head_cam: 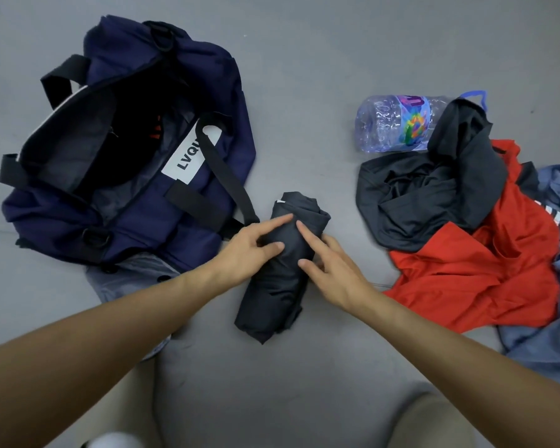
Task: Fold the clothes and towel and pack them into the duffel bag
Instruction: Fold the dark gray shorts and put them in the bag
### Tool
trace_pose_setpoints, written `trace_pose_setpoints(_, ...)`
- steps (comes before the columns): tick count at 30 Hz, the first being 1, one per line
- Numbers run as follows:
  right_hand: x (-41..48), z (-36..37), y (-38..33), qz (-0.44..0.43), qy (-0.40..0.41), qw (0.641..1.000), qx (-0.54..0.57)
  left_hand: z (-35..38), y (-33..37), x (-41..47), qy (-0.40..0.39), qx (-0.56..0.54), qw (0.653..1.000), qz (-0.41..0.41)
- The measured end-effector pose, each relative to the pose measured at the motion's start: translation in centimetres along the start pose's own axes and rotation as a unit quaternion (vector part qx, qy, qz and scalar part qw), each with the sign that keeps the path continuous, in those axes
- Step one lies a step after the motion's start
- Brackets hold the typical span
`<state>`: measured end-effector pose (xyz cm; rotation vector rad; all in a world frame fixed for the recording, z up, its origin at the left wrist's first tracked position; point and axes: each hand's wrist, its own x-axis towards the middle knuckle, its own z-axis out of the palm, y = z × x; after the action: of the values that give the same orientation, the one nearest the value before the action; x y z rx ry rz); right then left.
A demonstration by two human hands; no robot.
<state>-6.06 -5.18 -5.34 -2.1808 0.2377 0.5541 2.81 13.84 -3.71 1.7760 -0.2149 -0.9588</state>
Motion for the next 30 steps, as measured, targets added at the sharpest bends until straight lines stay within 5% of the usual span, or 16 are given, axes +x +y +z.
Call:
trace_pose_setpoints(3, 0.0, 0.2, -0.2, -0.004, 0.021, 0.996, 0.083, 0.6, 1.1, -0.5, -0.002, -0.058, 0.998, 0.002)
trace_pose_setpoints(9, 0.0, -2.8, -6.7, -0.055, 0.043, 0.979, 0.191, -2.0, 4.8, -3.0, 0.112, -0.065, 0.990, 0.058)
trace_pose_setpoints(18, 5.2, -5.5, -18.9, -0.101, -0.134, 0.941, 0.293, -10.6, 7.7, -5.0, 0.239, -0.162, 0.946, 0.145)
trace_pose_setpoints(25, 12.0, 1.7, -21.9, -0.095, -0.028, 0.938, 0.332, -17.9, 3.6, -4.1, 0.267, -0.030, 0.957, 0.105)
trace_pose_setpoints(27, 13.2, 3.7, -22.4, -0.087, -0.005, 0.934, 0.347, -19.5, 2.6, -4.7, 0.284, 0.083, 0.948, 0.114)
trace_pose_setpoints(28, 13.7, 4.6, -22.8, -0.083, 0.000, 0.932, 0.353, -20.3, 2.2, -5.3, 0.316, 0.178, 0.923, 0.125)
trace_pose_setpoints(30, 14.6, 6.2, -23.1, -0.075, 0.000, 0.930, 0.360, -21.9, 1.3, -6.8, 0.382, 0.390, 0.820, 0.173)
